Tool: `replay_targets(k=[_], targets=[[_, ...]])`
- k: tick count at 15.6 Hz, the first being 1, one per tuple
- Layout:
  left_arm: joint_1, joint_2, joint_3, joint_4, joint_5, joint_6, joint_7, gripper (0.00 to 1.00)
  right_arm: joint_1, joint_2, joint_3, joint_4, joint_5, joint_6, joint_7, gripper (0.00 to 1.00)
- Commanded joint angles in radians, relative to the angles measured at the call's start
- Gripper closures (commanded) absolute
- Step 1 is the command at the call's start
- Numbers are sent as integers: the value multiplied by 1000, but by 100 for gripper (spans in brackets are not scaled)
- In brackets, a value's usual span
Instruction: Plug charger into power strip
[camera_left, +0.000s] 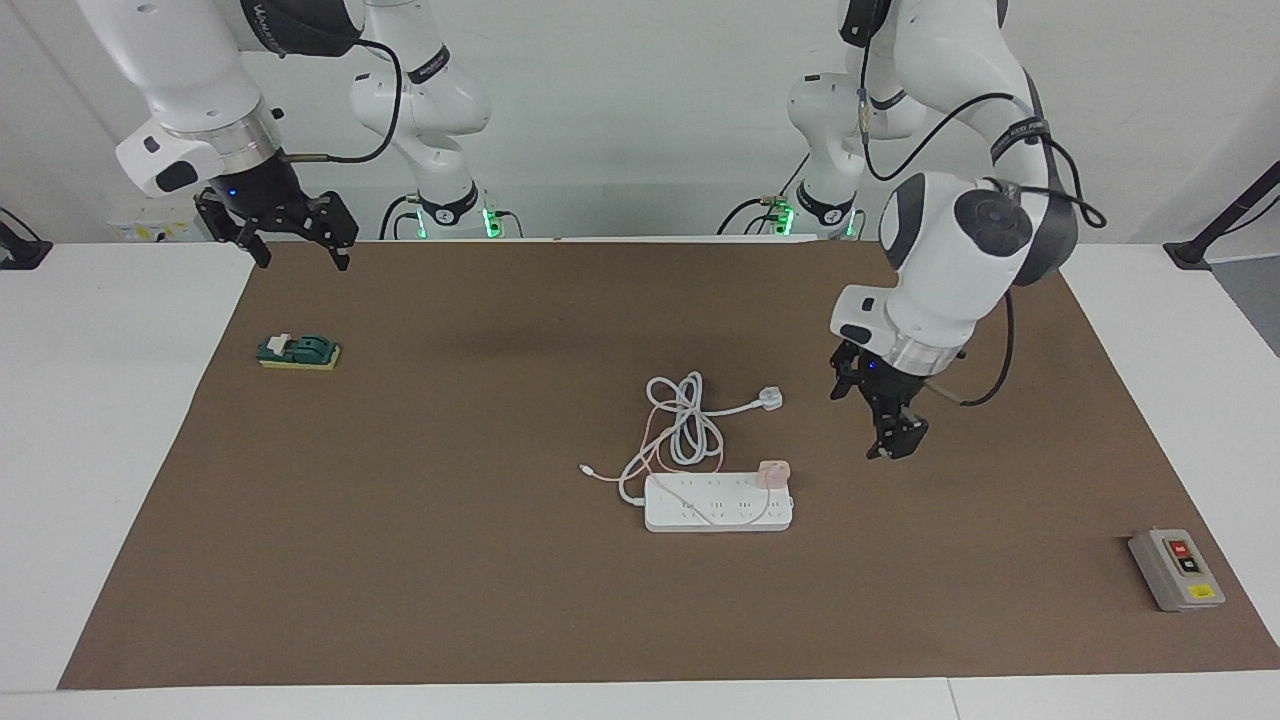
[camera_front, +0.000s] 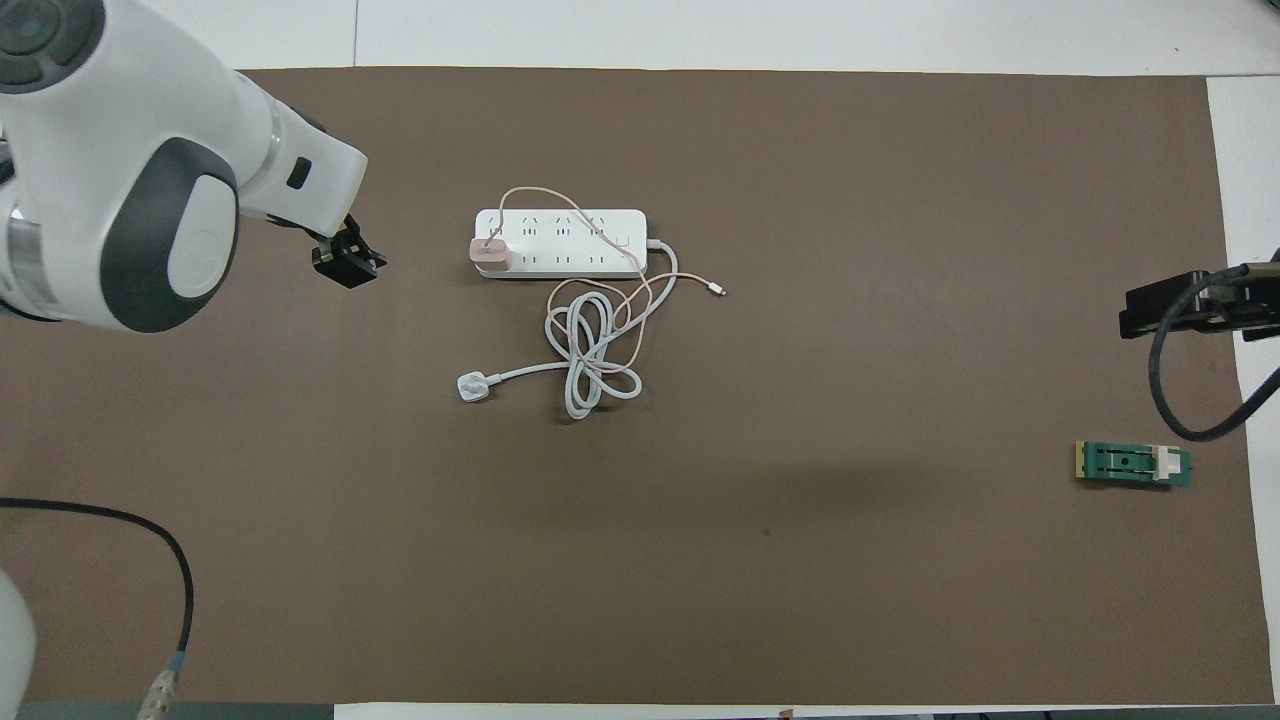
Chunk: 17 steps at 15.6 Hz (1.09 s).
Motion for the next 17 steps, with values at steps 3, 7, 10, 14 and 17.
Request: replay_targets(k=[3,7,10,14,17], targets=[[120,-112,-2,-26,-22,-118,-109,0,-13,-15,7,-17,4,-4,-45,0],[166,-146,-2,-12,-27,-181,-426,0,-13,-15,8,-17,4,-4,-45,0],[171,-161,-2,-15,-25,-222,-549,0,-10,-15,7,-17,4,-4,-42,0],[172,-182,17,-28,-14,-270,-762,0,-7,-17,8,-17,4,-4,-39,0],[172,-186,23,-29,-14,-264,-894,0,-2,-17,8,-17,4,-3,-37,0]])
